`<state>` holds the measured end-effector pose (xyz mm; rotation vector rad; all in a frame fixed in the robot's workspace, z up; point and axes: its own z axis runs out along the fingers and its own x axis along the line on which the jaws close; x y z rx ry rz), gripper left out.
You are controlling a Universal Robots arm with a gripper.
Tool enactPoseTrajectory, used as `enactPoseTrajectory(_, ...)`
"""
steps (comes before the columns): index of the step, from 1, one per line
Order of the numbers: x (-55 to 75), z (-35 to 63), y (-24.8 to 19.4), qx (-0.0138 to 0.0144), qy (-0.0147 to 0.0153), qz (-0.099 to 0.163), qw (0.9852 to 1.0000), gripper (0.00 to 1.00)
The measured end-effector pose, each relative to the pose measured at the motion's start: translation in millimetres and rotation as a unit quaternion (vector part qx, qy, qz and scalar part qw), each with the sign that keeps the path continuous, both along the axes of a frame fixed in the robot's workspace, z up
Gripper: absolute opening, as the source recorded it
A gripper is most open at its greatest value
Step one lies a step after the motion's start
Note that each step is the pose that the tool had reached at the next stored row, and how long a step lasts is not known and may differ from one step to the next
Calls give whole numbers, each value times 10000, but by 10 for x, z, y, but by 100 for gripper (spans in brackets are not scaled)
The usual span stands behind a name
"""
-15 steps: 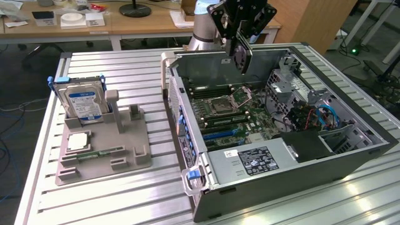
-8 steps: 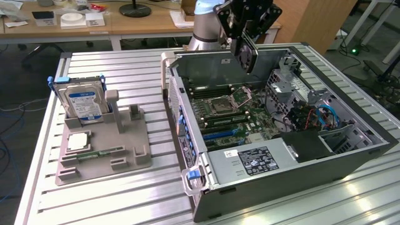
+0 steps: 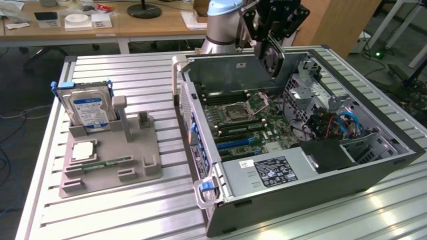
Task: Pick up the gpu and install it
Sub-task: 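Pick up the gpu and move the gpu toward the slot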
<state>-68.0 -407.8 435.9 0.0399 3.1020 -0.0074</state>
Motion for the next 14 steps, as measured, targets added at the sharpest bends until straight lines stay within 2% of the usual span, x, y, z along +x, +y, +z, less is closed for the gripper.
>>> enactPoseTrajectory(14,422,-9,0,0,-7,0,10000,28)
